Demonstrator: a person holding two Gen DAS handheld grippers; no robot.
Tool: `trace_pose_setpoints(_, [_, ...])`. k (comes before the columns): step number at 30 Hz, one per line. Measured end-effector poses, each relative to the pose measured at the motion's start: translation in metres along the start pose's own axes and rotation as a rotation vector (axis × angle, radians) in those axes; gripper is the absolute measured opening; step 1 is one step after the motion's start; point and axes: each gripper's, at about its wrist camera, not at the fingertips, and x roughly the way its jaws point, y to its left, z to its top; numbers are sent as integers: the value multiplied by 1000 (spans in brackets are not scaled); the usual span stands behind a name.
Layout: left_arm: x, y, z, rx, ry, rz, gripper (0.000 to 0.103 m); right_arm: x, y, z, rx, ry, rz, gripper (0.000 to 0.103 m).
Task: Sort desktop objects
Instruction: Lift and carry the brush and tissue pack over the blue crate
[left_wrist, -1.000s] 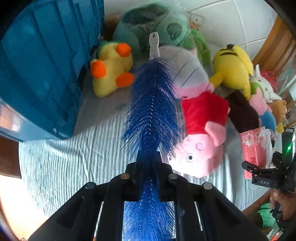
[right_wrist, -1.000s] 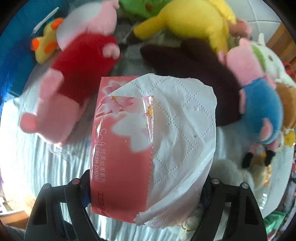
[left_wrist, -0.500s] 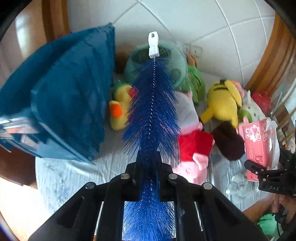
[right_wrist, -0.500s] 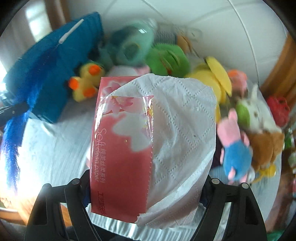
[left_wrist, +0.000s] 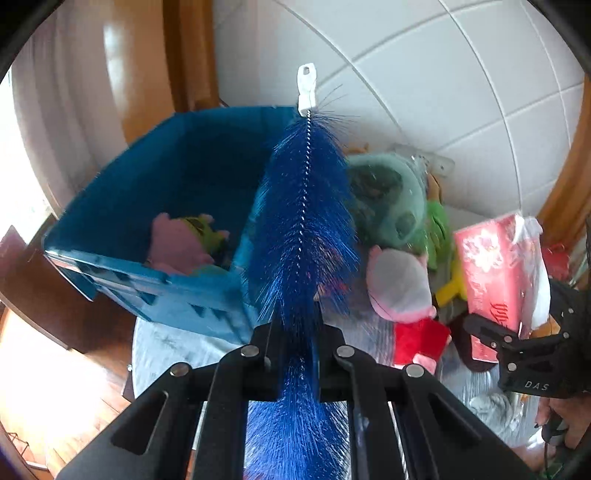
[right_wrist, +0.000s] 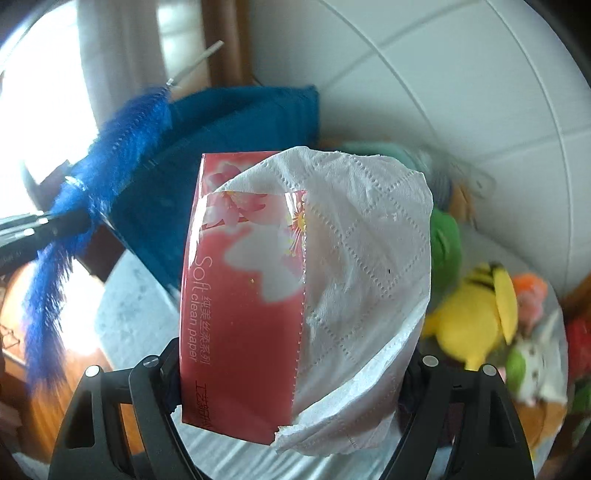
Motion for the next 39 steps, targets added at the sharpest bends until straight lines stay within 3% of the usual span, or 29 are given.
trace_pose_setpoints(12, [-12,103,51,-6,-76,10,10,7,114,104,-118,-119,16,83])
trace_pose_setpoints(23, [19,213,104,17,-98,6,10,58,215,188,-123,-123,-24,83])
trace_pose_setpoints(30, [44,245,138,31,-95,-31,10,91,236,221,-100,-99,-67,83])
trace_pose_setpoints(39, [70,247,186,79,-116,-72,10,114,228,252,-60,-104,-126,83])
